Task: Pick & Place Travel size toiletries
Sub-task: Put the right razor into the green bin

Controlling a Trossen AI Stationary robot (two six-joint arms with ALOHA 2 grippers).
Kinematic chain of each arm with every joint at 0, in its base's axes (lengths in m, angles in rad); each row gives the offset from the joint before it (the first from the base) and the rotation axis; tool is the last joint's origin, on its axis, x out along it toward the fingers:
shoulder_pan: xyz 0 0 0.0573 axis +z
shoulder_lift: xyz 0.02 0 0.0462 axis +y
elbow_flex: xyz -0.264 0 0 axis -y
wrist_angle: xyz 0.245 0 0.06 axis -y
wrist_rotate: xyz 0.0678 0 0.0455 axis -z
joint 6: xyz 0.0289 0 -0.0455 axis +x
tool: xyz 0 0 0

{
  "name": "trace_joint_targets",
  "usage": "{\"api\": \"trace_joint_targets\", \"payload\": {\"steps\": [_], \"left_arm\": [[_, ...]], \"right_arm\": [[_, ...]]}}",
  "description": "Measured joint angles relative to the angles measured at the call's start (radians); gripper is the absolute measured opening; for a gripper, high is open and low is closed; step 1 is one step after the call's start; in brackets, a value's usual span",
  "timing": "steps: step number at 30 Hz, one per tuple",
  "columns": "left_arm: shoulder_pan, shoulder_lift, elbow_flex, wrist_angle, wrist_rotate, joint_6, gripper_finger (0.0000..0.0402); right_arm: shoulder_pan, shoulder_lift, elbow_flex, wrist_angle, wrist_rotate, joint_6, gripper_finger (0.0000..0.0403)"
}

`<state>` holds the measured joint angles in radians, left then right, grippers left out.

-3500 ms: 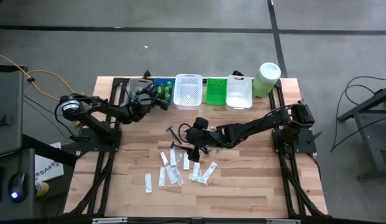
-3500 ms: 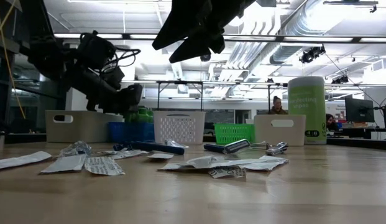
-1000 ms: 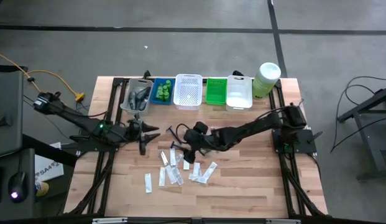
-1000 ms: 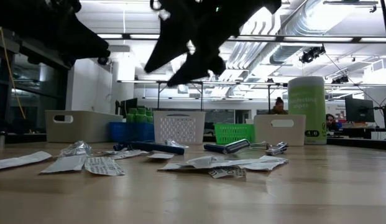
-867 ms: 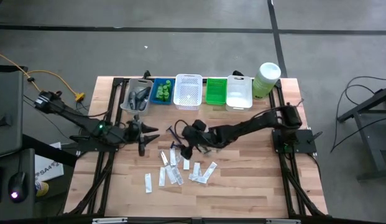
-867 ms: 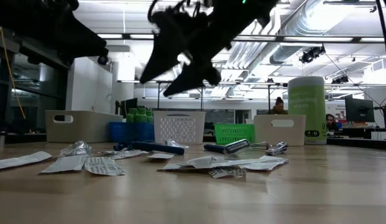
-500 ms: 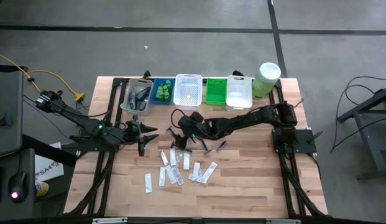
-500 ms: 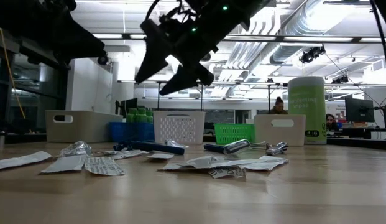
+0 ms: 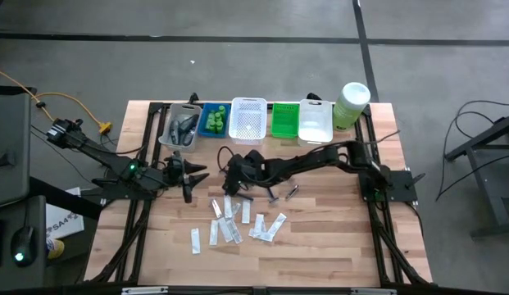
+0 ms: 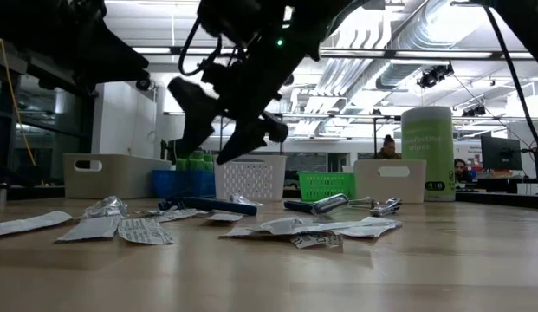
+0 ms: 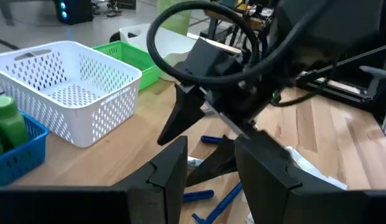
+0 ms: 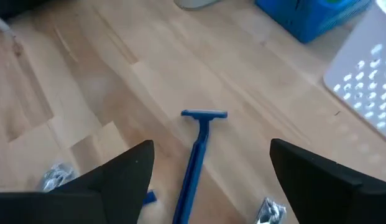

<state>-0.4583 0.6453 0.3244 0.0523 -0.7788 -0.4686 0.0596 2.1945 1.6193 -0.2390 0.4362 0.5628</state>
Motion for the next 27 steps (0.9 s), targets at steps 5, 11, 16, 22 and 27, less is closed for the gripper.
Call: {"api": "trace_joint_targets", "payload": {"steps": [5,11,16,22,27], "left_arm": [[0.0,0.0,0.0,0.003,-0.017,-0.019,0.0136],[0.0,0.0,0.0,-0.003,-0.019,-0.034,0.0136],[0.0,0.0,0.0,-0.003,-0.02,-0.035,0.0136],[0.0,0.0,0.0,-0.002,-0.02,-0.037,0.0136],[0.0,0.0,0.0,-0.002,-0.02,-0.037,0.0136]], "right_arm": [[0.006,0.04,0.001,0.016,0.026,0.054,0.0284],[0.0,0.041,0.001,0.025,-0.052,0.102,0.0253],[-0.017,0.041,0.021,0.012,-0.166,0.088,0.0237],[-0.024,0.041,0.071,-0.056,-0.143,0.061,0.0234],[-0.029,0.038,0.091,-0.208,-0.078,0.052,0.0234]]}}
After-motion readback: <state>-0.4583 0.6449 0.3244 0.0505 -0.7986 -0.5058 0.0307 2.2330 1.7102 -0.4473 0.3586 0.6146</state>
